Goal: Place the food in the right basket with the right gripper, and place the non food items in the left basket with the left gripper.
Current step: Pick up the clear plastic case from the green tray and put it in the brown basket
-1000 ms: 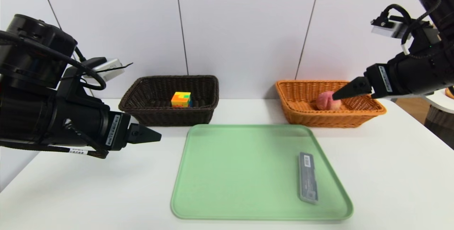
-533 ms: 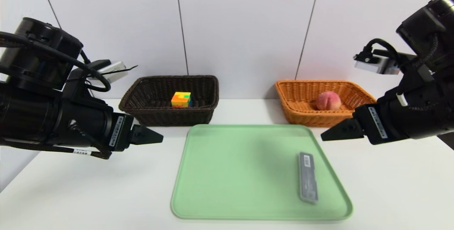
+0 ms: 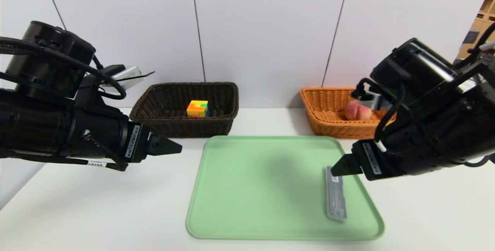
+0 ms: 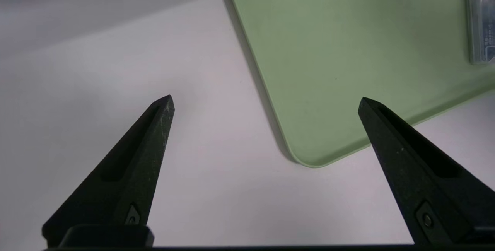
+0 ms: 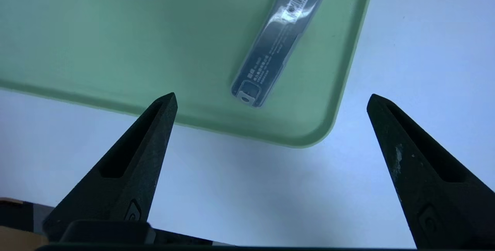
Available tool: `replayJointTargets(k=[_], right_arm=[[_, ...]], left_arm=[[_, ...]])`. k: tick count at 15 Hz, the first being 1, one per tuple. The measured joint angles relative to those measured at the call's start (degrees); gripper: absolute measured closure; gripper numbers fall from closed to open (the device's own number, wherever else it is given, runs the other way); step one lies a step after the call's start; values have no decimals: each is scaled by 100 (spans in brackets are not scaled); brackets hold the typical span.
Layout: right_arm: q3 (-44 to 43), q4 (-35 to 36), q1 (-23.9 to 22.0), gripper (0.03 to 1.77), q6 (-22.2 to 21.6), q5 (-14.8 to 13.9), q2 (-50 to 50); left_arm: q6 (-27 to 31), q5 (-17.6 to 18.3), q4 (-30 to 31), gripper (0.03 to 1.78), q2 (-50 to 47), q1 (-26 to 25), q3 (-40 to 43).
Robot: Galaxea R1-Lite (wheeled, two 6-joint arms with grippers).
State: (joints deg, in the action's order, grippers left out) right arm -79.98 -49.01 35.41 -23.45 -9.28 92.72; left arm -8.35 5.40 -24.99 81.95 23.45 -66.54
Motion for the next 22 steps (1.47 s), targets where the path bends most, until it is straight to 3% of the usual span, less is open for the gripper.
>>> replayJointTargets(k=[6, 13, 22], right_arm=[[16, 96, 322, 10, -831, -356, 703], [145, 627, 383, 10, -1860, -571, 1304], [739, 1254, 256, 10, -1981, -533, 1510]], left_arm=[[-2, 2, 20, 12, 69, 0, 61], [-2, -4, 18, 12, 116, 0, 61], [-2, -9, 18, 12, 99, 0, 155]])
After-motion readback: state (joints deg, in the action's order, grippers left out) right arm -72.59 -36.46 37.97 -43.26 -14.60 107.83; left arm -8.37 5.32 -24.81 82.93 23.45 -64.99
